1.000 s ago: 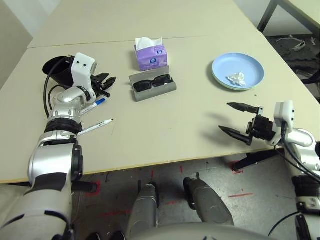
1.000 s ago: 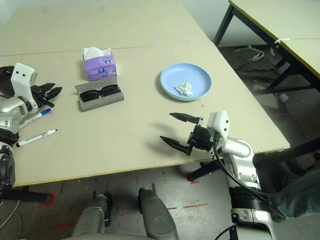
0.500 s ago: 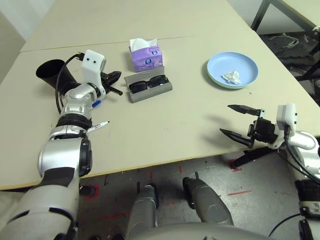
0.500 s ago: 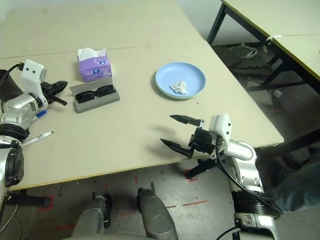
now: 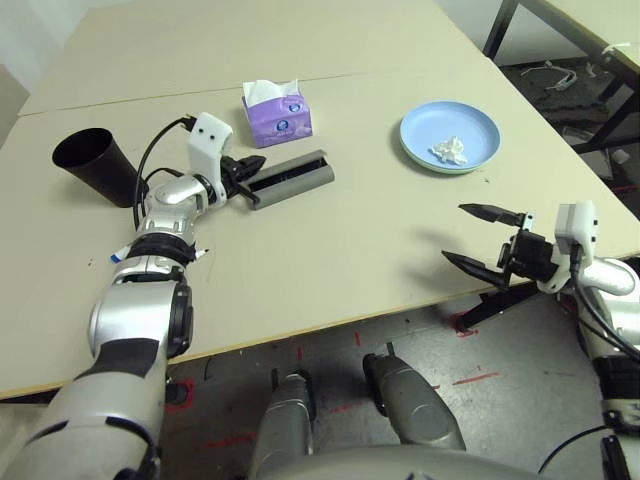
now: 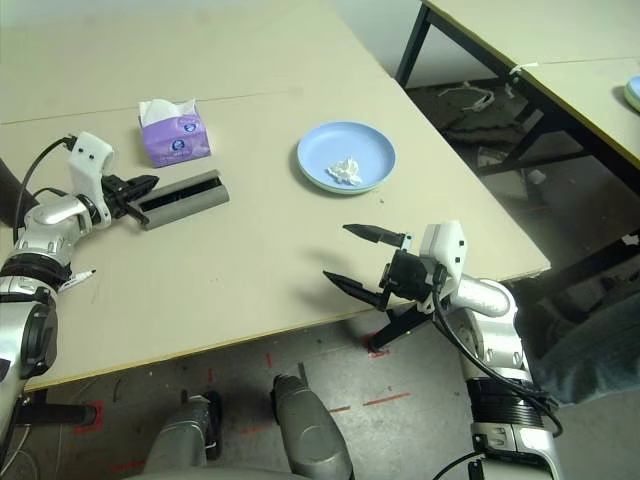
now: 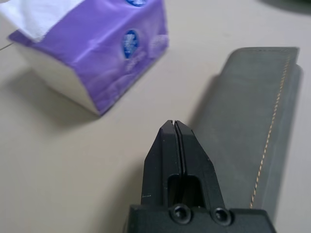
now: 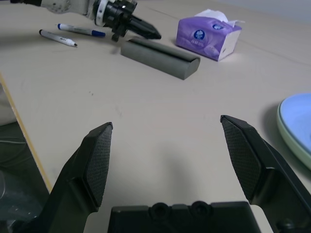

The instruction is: Organize and tidy the items on the table.

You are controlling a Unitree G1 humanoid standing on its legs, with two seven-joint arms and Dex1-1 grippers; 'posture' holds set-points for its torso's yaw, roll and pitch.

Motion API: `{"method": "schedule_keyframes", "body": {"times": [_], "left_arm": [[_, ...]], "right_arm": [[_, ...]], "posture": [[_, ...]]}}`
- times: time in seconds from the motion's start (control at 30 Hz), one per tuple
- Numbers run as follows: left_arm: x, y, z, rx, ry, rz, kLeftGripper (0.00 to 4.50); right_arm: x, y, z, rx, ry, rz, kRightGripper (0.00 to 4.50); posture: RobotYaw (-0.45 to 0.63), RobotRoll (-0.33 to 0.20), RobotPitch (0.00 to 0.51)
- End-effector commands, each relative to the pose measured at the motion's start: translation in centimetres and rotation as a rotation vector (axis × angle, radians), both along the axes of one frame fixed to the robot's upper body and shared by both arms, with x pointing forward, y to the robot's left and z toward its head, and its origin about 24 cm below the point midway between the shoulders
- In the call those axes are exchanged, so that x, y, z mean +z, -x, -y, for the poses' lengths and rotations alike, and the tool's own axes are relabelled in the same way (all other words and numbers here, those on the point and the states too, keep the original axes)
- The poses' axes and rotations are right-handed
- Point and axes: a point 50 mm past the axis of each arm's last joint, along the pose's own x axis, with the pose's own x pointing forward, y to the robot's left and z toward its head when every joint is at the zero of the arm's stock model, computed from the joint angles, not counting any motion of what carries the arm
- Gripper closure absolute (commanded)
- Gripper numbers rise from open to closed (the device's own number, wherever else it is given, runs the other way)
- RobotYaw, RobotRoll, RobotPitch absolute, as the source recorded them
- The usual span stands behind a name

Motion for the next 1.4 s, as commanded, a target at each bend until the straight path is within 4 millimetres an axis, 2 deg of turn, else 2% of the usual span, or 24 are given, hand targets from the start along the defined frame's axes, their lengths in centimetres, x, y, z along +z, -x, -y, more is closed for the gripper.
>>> {"method": "schedule_keyframes", "body": {"times": [0.03, 0.43, 0.63, 0.7, 0.8, 0.9, 0.97, 1.1, 1.17, 1.27, 1.4], "left_arm": [[-1.4, 0.8, -0.3, -0.037, -0.04, -0.051, 4.46], [-0.7, 0.9, -0.3, -0.021, 0.021, -0.015, 4.46], [3.8, 0.5, -1.1, -0.004, 0.081, 0.098, 4.46], [6.1, 1.2, -1.3, -0.059, 0.021, 0.122, 4.46], [7.2, 2.9, -2.0, -0.096, -0.074, 0.073, 4.46], [8.1, 5.1, -3.1, -0.122, -0.157, -0.018, 3.86], [8.3, 6.9, -4.2, -0.138, -0.254, -0.116, 3.25], [8.7, 9.4, -6.1, -0.139, -0.422, -0.275, 1.87], [8.8, 10.5, -6.8, -0.146, -0.486, -0.351, 1.18], [8.6, 11.3, -7.2, -0.157, -0.549, -0.424, 0.16], [7.5, 11.6, -7.3, -0.199, -0.631, -0.502, 0.04]], "right_arm": [[-0.2, -0.2, -0.2, 0.009, -0.001, -0.014, 0.0], [-0.1, -0.9, -0.7, 0.02, -0.009, -0.003, 0.0], [-0.2, -0.9, -1.2, 0.062, -0.006, -0.007, 0.0], [-0.1, -0.9, -1.7, 0.099, 0.0, -0.008, 0.0], [-0.2, -0.9, -2.3, 0.161, 0.029, -0.017, 0.0], [-0.4, -0.9, -3.0, 0.229, 0.046, -0.028, 0.0], [-0.3, -1.0, -3.8, 0.303, 0.068, -0.029, 0.0], [0.0, -1.5, -4.9, 0.408, 0.105, -0.028, 0.0], [0.3, -2.4, -5.4, 0.423, 0.108, -0.033, 0.0], [0.6, -3.4, -5.8, 0.423, 0.113, -0.038, 0.0], [0.5, -3.8, -6.2, 0.439, 0.123, -0.054, 0.0]], "posture": [[-0.36, 0.0, 0.188], [-0.34, 0.0, 0.181], [-0.32, 0.0, 0.183], [-0.31, 0.0, 0.186], [-0.29, 0.0, 0.195], [-0.27, 0.0, 0.201], [-0.25, 0.0, 0.206], [-0.22, 0.0, 0.21], [-0.19, 0.0, 0.212], [-0.17, 0.0, 0.213], [-0.17, 0.0, 0.213]]}}
